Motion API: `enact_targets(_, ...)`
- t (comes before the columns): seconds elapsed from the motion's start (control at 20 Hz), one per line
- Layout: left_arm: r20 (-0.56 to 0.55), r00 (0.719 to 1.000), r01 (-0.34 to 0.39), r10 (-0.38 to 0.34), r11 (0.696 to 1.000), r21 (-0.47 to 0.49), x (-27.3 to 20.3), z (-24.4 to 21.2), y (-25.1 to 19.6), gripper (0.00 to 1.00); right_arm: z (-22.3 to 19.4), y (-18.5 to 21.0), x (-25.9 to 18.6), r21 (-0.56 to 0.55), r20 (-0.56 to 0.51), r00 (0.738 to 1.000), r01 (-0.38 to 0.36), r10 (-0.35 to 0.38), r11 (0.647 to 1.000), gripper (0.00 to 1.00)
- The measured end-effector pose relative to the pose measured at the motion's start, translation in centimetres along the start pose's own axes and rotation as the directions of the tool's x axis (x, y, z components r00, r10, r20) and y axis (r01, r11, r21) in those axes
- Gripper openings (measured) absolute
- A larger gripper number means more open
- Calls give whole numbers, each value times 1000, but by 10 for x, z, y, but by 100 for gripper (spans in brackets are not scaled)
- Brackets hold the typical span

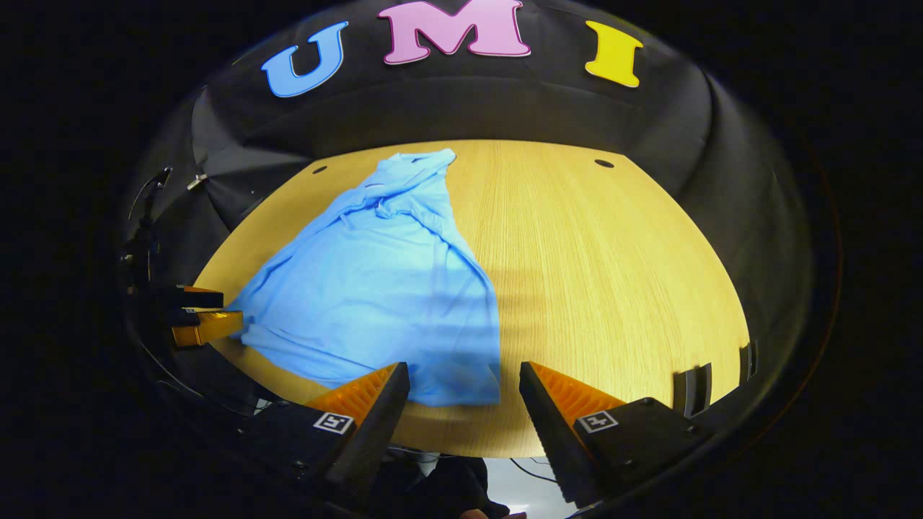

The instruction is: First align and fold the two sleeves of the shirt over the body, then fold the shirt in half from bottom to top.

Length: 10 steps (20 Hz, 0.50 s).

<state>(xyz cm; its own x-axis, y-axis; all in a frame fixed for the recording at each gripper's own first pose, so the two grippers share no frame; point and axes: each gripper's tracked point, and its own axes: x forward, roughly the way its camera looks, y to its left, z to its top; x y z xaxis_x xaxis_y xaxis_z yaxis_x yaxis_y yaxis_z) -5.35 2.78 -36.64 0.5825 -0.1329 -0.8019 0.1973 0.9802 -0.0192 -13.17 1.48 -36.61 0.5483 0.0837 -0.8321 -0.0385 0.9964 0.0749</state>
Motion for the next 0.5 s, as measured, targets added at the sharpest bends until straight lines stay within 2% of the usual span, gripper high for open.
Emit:
enact_targets(0.2, -27, 998, -52, 51, 998, -41, 3, -9, 13, 100, -7, 2, 9, -3, -15, 1000, 4, -4, 1000, 96)
enact_targets(0.5, -81, 997, -18, 13, 998, -57, 11, -26, 10, 100, -19, 9, 20, -6, -52, 999, -5, 5, 1000, 96)
